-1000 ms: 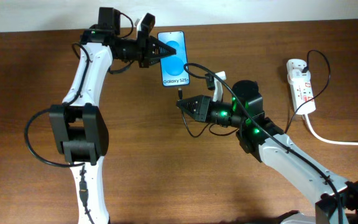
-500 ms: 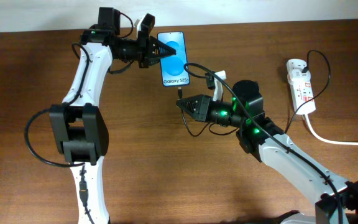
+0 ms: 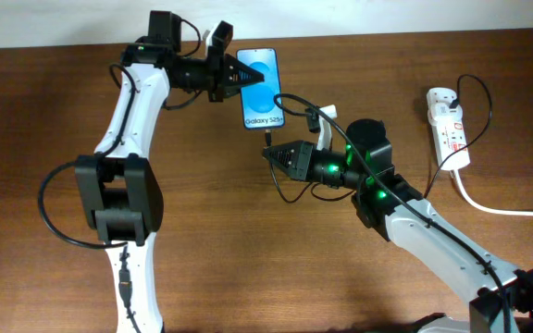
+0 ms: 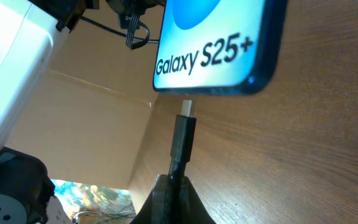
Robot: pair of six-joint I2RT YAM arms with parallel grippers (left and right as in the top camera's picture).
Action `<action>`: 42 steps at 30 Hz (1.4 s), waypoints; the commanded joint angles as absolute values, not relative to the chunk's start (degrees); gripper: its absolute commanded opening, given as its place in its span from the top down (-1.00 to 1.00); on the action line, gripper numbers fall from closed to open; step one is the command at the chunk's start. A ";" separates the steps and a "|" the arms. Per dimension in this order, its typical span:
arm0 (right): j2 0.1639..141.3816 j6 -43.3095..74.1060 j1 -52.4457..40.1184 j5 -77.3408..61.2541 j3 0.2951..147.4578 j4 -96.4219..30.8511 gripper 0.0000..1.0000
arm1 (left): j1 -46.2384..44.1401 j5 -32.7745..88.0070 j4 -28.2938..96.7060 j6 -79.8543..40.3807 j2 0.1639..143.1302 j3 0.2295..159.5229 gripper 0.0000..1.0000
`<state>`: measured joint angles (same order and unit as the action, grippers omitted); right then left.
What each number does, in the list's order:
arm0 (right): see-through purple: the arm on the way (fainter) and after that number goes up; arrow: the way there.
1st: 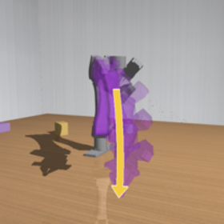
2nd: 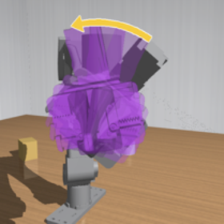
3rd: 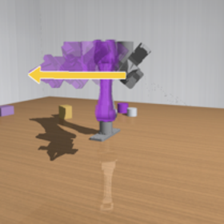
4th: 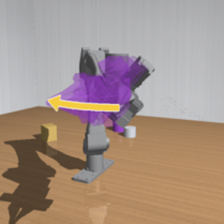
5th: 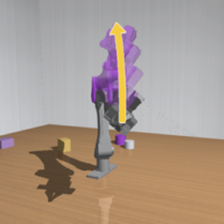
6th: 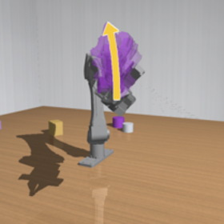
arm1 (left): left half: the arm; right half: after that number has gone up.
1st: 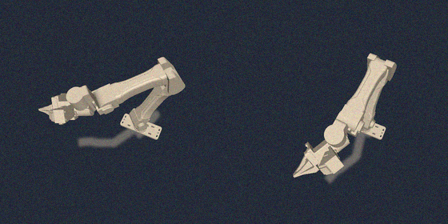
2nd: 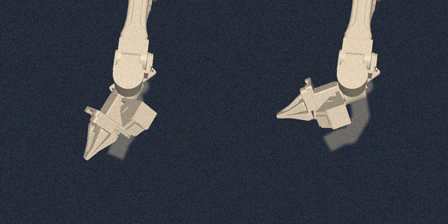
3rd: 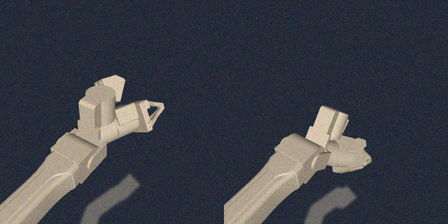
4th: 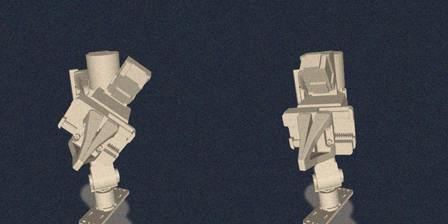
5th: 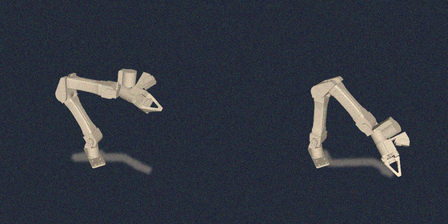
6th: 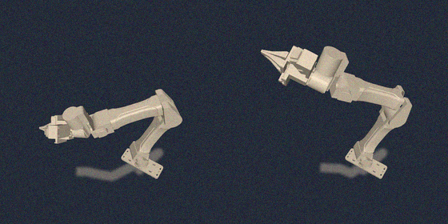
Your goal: Plug charger to phone and switch on socket
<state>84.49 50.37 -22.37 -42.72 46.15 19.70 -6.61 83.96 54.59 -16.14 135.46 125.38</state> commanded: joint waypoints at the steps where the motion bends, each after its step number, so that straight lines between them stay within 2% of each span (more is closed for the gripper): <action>1: 84.05 50.02 -22.09 -43.24 46.19 19.97 0.92 | -7.62 85.69 54.46 -16.71 135.00 126.17 1.00; 42: 84.05 50.06 -20.45 -45.23 46.19 19.11 0.91 | -7.57 85.69 54.43 -17.30 135.00 126.17 1.00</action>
